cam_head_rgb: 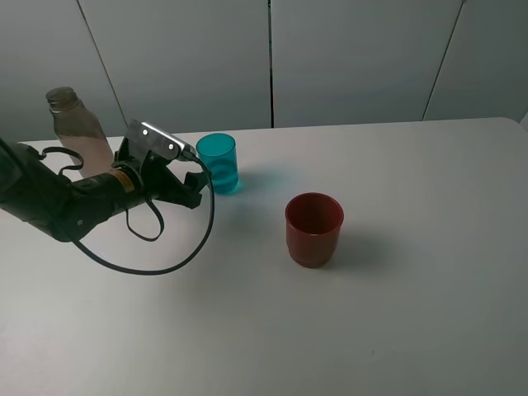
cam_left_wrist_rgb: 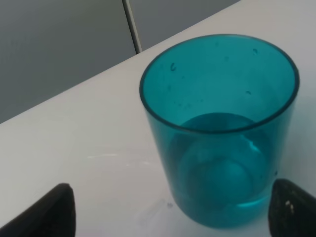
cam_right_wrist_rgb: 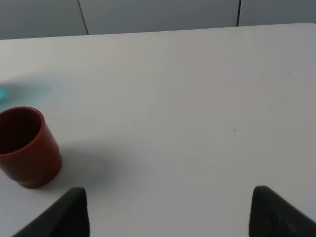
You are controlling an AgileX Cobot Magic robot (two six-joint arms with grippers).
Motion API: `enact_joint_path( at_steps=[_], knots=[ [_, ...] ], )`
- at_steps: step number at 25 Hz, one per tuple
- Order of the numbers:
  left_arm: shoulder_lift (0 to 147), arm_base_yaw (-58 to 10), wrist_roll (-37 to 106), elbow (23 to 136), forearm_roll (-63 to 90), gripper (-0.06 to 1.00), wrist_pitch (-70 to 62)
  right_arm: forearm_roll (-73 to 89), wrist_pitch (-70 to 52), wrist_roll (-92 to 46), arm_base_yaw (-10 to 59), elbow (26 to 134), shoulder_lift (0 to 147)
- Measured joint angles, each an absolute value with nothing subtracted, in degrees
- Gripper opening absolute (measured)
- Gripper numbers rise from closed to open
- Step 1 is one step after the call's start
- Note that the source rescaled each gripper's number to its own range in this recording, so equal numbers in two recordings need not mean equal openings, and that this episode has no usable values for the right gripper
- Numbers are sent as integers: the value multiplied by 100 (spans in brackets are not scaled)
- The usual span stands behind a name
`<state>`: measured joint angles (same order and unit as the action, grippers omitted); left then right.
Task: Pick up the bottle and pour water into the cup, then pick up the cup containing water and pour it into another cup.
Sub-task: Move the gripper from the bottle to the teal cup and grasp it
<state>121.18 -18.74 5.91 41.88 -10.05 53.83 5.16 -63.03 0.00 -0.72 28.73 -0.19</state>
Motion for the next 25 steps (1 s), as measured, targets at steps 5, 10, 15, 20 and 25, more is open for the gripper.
enact_joint_path(
  at_steps=[5, 10, 15, 20, 25],
  knots=[
    [12453, -1874, 613, 4363, -1018, 99, 5646, 516, -6303, -32, -72, 2873, -19],
    [12677, -1874, 613, 4719, -1071, 99, 5746, 516, -6303, -32, -72, 2873, -19],
    [12905, -1874, 613, 5021, -1238, 99, 5769, 516, -6303, -32, -72, 2873, -19],
    [12929, -1874, 613, 5064, -1366, 99, 5796, 516, -6303, 0, -72, 2873, -19],
    [12964, -1874, 556, 5064, -1414, 99, 5894, 516, -6303, 0, -72, 2873, -19]
  ],
)
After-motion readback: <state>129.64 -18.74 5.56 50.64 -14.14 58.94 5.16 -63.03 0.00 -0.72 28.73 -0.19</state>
